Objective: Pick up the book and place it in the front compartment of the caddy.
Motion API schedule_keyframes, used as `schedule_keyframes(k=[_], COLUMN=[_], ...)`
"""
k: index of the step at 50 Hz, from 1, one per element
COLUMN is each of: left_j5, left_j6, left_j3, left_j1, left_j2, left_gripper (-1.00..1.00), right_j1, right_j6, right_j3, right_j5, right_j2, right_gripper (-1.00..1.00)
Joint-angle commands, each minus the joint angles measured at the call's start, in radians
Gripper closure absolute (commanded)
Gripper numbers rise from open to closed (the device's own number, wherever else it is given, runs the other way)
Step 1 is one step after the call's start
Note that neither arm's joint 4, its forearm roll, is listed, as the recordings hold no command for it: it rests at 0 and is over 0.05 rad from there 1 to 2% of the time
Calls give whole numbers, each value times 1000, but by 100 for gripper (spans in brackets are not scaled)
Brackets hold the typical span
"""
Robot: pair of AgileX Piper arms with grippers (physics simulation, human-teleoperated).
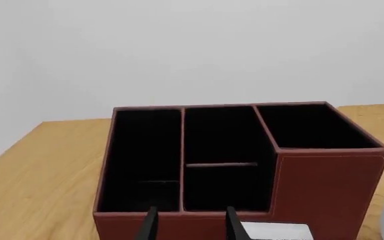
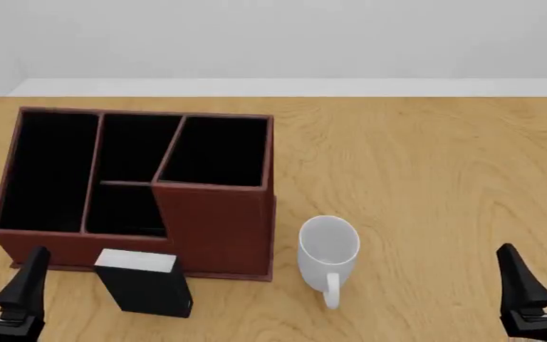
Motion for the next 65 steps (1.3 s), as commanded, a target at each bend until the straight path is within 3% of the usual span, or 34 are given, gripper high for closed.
schedule_keyframes(k=[1,8,14,21,22,34,40,44,46,50,56,61,65], left_j5=[49,142,205,309,348,444,554,562,587,623,686,802,820], left_j6=[55,141,269,385,365,457,412,481,470,526,574,628,677], left_j3=[-70,-139,-190,-289,-315,-395,-507,-496,-518,-535,-629,-678,-697], left_j1=[-27,-112,-78,-122,-173,-244,-325,-304,-316,-308,-294,-386,-362], left_j2=[56,109,89,91,113,196,262,292,328,350,393,403,450], left_gripper=[-100,-100,-100,-100,-100,-100,-100,-100,-100,-100,-100,-100,-100], right_j1=[4,6,12,22,23,26,33,34,36,36,47,53,54], right_j6=[-3,0,10,8,9,10,9,9,10,15,21,22,22], right_j3=[-11,5,6,-1,-4,-26,-32,-39,-49,-58,-69,-75,-85], right_j5=[-11,-48,-70,-62,-55,1,31,45,57,58,81,99,117], right_j2=[19,47,73,68,63,19,-9,-17,-23,-18,-33,-47,-59], right_gripper=[-100,-100,-100,-100,-100,-100,-100,-100,-100,-100,-100,-100,-100])
